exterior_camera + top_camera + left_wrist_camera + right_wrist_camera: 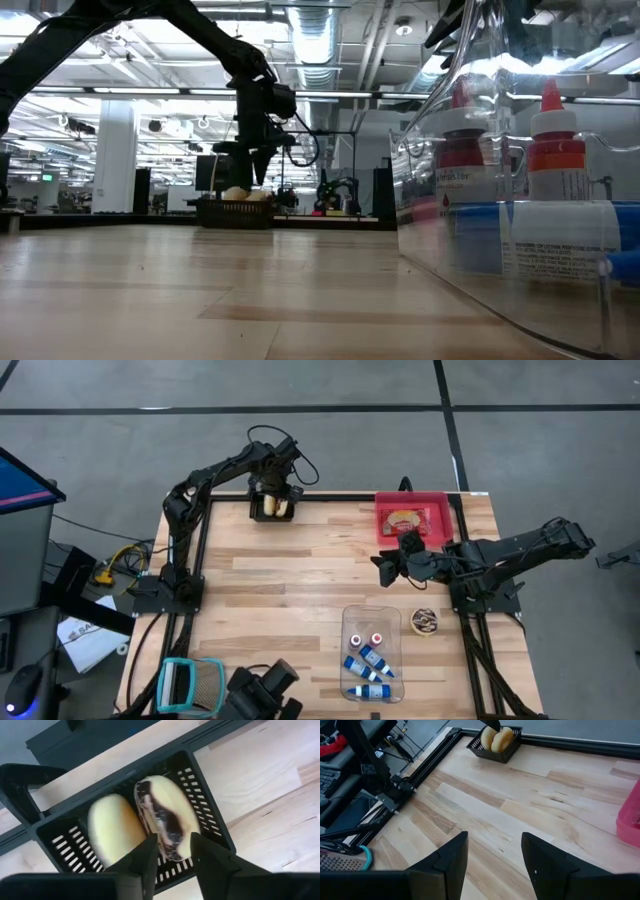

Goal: Pick & Place Food Item
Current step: Put the black donut into the black bin

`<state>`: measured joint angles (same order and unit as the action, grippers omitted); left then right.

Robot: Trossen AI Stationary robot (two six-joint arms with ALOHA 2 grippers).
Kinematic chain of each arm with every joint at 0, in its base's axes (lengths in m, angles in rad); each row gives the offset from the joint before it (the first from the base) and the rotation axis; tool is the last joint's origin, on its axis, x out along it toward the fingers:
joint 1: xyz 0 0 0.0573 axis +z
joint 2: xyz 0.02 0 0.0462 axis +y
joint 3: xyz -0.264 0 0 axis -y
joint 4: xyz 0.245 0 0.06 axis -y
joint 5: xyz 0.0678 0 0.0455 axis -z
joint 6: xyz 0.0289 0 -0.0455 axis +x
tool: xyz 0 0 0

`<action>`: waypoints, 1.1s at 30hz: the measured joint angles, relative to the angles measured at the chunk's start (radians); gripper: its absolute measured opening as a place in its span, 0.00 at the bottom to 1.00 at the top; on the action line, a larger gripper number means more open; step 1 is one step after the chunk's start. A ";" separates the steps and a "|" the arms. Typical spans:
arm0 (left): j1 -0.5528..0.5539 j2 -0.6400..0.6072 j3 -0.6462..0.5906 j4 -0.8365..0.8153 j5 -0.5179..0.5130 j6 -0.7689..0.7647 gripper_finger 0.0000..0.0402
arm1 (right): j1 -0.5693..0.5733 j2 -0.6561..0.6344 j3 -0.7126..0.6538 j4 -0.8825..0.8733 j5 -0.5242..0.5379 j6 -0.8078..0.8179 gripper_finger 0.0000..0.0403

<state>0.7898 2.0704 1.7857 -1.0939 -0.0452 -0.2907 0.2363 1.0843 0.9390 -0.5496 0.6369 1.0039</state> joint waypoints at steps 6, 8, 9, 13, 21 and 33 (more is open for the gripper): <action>0.000 -0.035 0.000 0.026 0.000 0.024 0.35 | 0.000 0.000 0.000 0.001 0.013 0.003 0.44; 0.000 -0.053 0.000 0.039 0.001 0.024 0.36 | 0.000 0.000 0.000 0.002 0.018 0.008 0.44; 0.000 -0.064 0.000 0.045 0.001 0.024 0.36 | 0.000 0.000 0.000 0.003 0.018 0.009 0.44; 0.000 -0.090 0.001 0.041 -0.005 0.024 0.35 | 0.000 0.000 0.000 0.004 0.018 0.010 0.44; -0.006 -0.089 0.001 -0.017 -0.110 -0.033 0.26 | 0.005 0.000 0.000 0.007 0.022 0.018 0.44; -0.160 -0.099 0.001 -0.010 0.096 0.058 0.31 | 0.052 -0.011 0.000 -0.001 0.045 0.057 0.44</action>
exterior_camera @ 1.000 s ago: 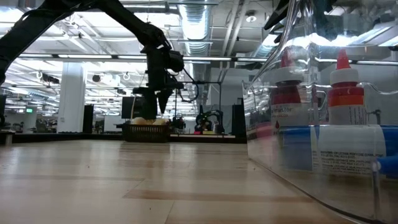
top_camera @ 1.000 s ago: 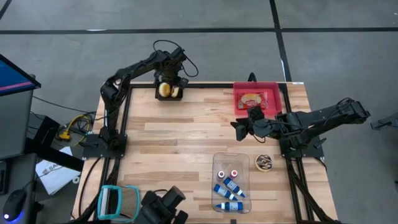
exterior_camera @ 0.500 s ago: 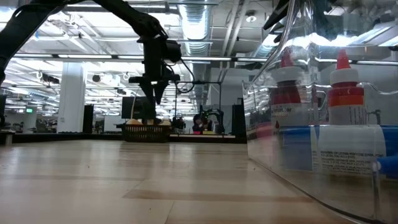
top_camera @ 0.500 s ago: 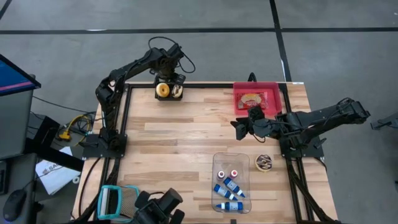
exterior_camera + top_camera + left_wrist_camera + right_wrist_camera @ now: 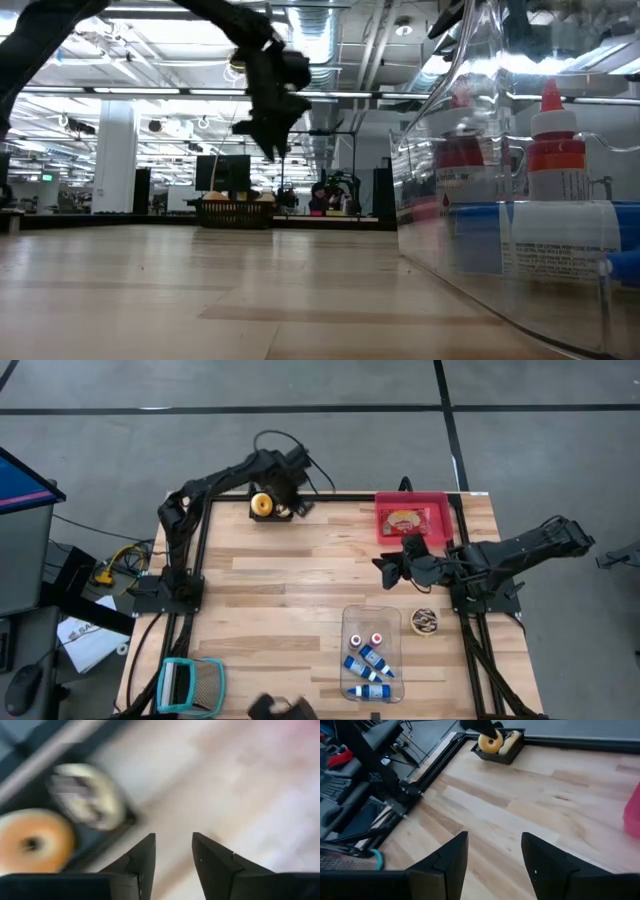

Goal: Pick & Place Food Item
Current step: Put the black donut into the black bin

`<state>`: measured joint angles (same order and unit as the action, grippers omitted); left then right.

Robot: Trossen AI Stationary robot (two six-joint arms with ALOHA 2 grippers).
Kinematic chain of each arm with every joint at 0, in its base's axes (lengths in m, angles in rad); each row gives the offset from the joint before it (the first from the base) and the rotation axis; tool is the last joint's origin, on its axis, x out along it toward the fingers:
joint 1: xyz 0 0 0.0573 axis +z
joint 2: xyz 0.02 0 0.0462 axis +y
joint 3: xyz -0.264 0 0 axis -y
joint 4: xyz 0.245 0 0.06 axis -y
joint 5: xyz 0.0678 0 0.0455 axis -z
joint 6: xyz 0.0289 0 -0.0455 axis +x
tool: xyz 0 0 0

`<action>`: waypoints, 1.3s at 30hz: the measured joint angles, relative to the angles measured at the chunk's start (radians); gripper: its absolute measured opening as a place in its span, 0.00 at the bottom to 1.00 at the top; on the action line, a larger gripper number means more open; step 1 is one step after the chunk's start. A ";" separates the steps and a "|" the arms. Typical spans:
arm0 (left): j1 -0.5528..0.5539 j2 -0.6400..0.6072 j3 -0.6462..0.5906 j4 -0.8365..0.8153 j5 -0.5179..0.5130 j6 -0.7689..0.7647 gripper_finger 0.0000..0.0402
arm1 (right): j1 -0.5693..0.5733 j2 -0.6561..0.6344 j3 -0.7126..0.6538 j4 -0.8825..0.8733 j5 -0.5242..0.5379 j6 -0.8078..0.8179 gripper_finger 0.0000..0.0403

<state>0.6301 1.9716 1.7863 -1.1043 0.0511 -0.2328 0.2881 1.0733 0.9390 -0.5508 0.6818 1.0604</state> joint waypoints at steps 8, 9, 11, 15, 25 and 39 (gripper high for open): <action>-0.307 -0.116 0.000 -0.024 0.023 0.082 0.38 | 0.108 -0.075 0.000 -0.368 -0.054 0.308 0.44; -0.352 -0.137 0.000 -0.016 0.011 0.073 0.38 | 0.123 -0.081 0.000 -0.435 -0.085 0.373 0.44; -0.434 -0.176 0.000 -0.001 -0.037 0.052 0.39 | 0.152 -0.087 0.000 -0.544 -0.158 0.469 0.44; -0.583 -0.257 0.000 0.040 -0.142 -0.031 0.41 | 0.221 -0.063 0.000 -0.680 -0.292 0.575 0.41; -0.830 -0.385 0.000 0.083 -0.356 -0.211 0.43 | 0.296 0.129 0.000 -0.763 -0.518 0.451 0.34; -1.004 -0.394 0.000 0.159 -0.403 -0.220 0.43 | 0.214 0.295 -0.063 -0.745 -0.618 -0.035 0.56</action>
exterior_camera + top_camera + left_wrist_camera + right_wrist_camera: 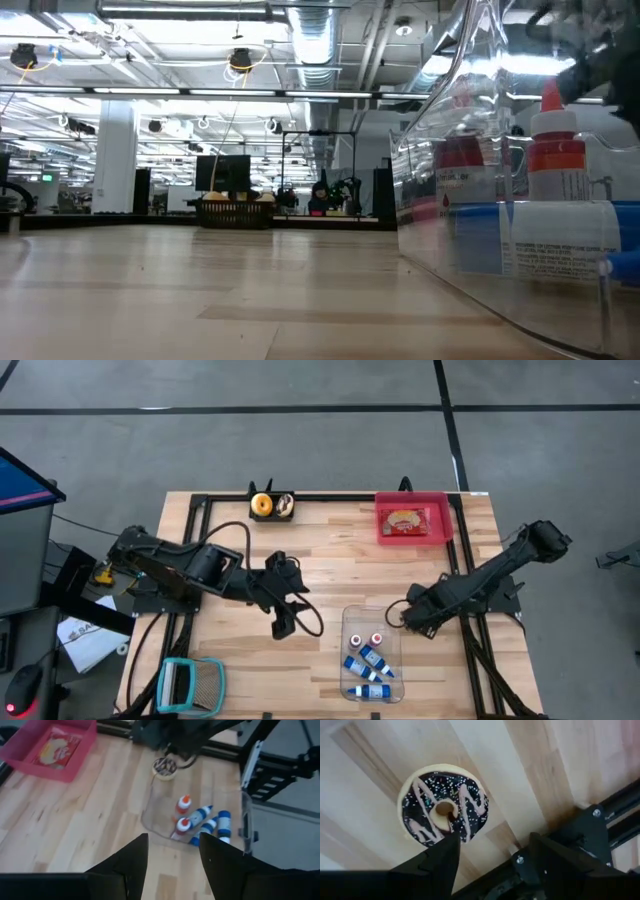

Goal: Pick & Place Food Item
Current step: Put the black donut into the black bin

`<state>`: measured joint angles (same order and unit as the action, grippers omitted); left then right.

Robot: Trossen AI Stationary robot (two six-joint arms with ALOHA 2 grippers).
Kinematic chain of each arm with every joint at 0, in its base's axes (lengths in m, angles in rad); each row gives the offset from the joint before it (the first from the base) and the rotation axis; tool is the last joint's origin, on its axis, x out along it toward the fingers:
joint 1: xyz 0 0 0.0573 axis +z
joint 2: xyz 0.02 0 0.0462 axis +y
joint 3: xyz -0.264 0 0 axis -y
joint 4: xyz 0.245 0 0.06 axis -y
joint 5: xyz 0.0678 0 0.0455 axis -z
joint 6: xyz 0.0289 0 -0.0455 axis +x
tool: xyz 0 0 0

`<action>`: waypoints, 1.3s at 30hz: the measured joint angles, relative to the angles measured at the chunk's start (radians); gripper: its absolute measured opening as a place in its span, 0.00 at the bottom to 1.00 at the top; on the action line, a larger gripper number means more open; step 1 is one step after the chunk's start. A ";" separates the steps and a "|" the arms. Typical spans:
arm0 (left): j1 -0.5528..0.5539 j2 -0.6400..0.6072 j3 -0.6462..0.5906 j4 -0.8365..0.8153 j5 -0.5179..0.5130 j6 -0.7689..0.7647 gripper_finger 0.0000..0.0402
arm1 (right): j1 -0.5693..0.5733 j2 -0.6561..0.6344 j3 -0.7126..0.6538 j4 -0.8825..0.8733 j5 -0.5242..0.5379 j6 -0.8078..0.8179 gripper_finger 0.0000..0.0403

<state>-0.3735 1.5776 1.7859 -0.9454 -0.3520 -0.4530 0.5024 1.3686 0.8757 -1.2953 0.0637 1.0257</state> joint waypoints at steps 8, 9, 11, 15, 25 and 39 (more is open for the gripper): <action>-0.049 0.001 0.000 0.093 0.000 -0.033 0.43 | -0.114 0.011 -0.086 0.112 -0.094 -0.135 0.59; -0.052 0.001 0.000 0.104 0.000 -0.044 0.43 | -0.125 0.010 -0.090 0.115 -0.105 -0.148 0.60; -0.053 0.001 0.000 0.119 0.002 -0.053 0.43 | -0.143 0.009 -0.094 0.121 -0.119 -0.174 0.60; -0.051 0.001 0.000 0.158 0.027 -0.061 0.43 | -0.159 -0.005 -0.095 0.147 -0.124 -0.195 0.60; -0.053 0.002 0.000 0.187 0.049 -0.106 0.43 | -0.109 -0.002 -0.150 0.211 -0.141 -0.174 0.60; -0.051 0.002 0.000 0.204 0.054 -0.106 0.43 | -0.104 -0.008 -0.262 0.372 -0.140 -0.083 0.60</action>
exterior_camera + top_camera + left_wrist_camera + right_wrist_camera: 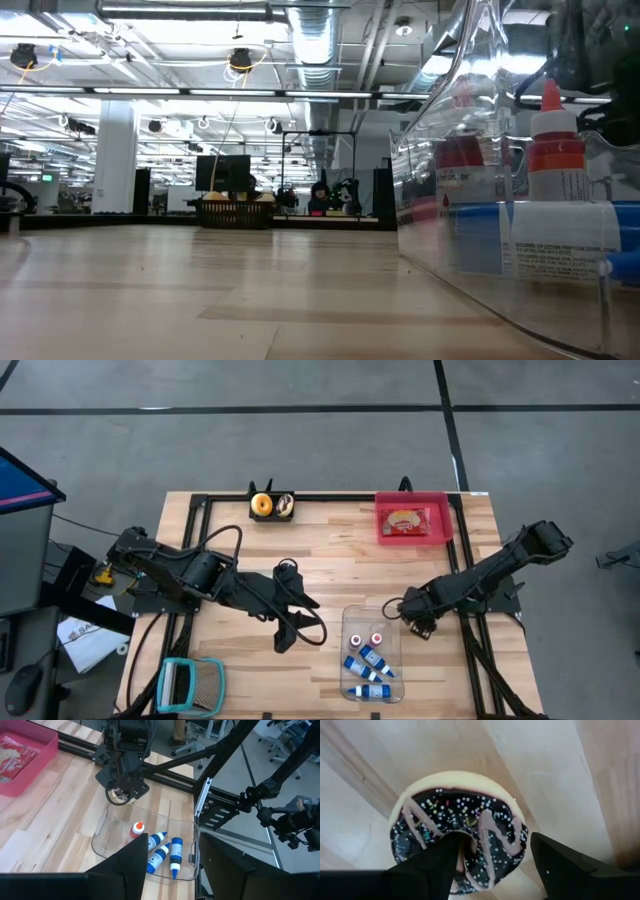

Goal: Pick & Place Food Item
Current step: Put the black donut into the black bin

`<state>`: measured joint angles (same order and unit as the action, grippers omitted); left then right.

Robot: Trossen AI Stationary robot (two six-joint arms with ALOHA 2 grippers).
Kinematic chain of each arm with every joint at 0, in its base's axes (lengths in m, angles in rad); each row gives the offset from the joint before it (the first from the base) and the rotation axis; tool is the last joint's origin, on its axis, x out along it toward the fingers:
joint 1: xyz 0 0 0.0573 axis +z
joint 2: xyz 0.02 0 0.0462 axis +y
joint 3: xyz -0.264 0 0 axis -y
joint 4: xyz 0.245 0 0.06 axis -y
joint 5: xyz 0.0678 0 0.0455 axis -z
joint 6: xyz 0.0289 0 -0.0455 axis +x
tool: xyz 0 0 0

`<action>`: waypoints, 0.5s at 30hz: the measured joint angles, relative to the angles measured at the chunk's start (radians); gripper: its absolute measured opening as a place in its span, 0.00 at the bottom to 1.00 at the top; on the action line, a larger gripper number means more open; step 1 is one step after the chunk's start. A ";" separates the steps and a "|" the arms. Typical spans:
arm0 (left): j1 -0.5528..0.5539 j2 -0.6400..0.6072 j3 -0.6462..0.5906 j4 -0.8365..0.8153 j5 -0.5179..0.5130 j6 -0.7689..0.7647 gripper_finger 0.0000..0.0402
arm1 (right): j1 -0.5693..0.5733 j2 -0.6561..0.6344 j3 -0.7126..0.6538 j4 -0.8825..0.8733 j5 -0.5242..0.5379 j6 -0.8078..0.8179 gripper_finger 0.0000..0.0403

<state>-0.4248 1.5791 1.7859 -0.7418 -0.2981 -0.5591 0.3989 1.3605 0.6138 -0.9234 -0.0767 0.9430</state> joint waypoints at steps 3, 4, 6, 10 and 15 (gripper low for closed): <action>0.000 0.000 0.000 0.000 0.000 0.000 0.43 | -0.013 0.000 -0.003 0.012 0.014 0.001 0.60; 0.000 0.000 0.000 0.000 0.000 0.000 0.43 | -0.018 0.000 -0.003 0.020 0.021 0.001 0.59; 0.000 0.000 0.000 0.000 0.000 0.000 0.43 | -0.027 0.000 -0.003 0.032 0.029 0.000 0.58; 0.000 0.000 0.000 -0.001 0.000 0.000 0.43 | -0.042 0.000 -0.003 0.049 0.030 0.000 0.50; 0.000 0.000 0.000 -0.001 0.000 0.000 0.43 | -0.042 -0.002 -0.003 0.050 0.042 0.000 0.35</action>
<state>-0.4252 1.5791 1.7859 -0.7425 -0.2981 -0.5590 0.3569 1.3589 0.6106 -0.8734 -0.0344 0.9434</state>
